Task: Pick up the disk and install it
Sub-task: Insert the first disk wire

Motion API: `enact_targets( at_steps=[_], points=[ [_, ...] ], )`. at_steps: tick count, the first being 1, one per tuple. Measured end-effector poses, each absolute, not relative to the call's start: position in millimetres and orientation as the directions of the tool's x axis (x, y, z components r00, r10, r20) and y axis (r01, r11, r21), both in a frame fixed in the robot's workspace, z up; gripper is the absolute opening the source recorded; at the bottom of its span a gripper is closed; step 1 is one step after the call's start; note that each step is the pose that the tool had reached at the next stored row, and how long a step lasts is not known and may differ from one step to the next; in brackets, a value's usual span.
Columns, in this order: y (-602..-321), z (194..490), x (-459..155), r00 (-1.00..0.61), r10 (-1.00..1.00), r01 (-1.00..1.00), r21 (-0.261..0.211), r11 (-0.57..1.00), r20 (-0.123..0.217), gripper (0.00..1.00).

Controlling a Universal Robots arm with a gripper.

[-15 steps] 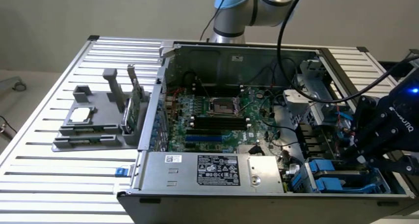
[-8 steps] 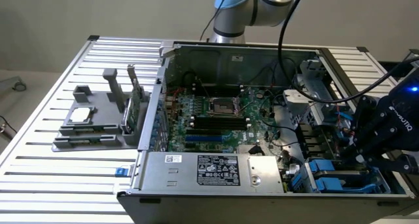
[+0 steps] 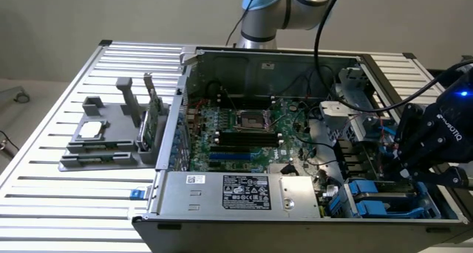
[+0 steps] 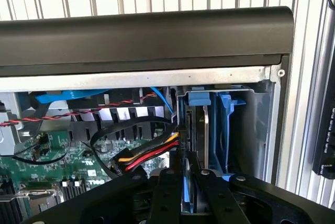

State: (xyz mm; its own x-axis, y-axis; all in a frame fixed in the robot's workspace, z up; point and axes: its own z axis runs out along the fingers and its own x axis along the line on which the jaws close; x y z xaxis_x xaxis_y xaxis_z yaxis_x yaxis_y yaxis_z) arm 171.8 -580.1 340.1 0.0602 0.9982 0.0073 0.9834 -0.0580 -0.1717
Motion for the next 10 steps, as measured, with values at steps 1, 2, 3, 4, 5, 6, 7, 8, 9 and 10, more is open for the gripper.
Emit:
enact_targets(
  at_steps=[1,2,3,4,5,6,7,8,9,10],
  points=[
    [-579.2,340.2,172.8,0.061,0.998,0.983,-0.172,-0.059,0.005,0.16],
    [-578.2,340.1,174.0,0.061,0.998,0.983,-0.172,-0.06,0.003,0.16],
    [-577.3,340.1,175.3,0.062,0.998,0.983,-0.172,-0.061,0.001,0.16],
    [-576.6,340.1,176.6,0.062,0.998,0.983,-0.172,-0.062,-0.001,0.16],
    [-576.0,340.0,178.1,0.063,0.998,0.983,-0.172,-0.063,-0.003,0.16],
    [-575.6,340.0,179.7,0.065,0.998,0.983,-0.172,-0.065,-0.006,0.16],
    [-575.4,340.2,181.4,0.066,0.998,0.983,-0.172,-0.067,-0.009,0.16],
    [-575.2,340.2,182.6,0.069,0.998,0.983,-0.173,-0.07,-0.012,0.16],
    [-575.1,340.2,183.4,0.072,0.997,0.982,-0.173,-0.074,-0.015,0.16],
    [-575.1,340.2,184.0,0.076,0.997,0.982,-0.174,-0.078,-0.018,0.16]
  ],
)
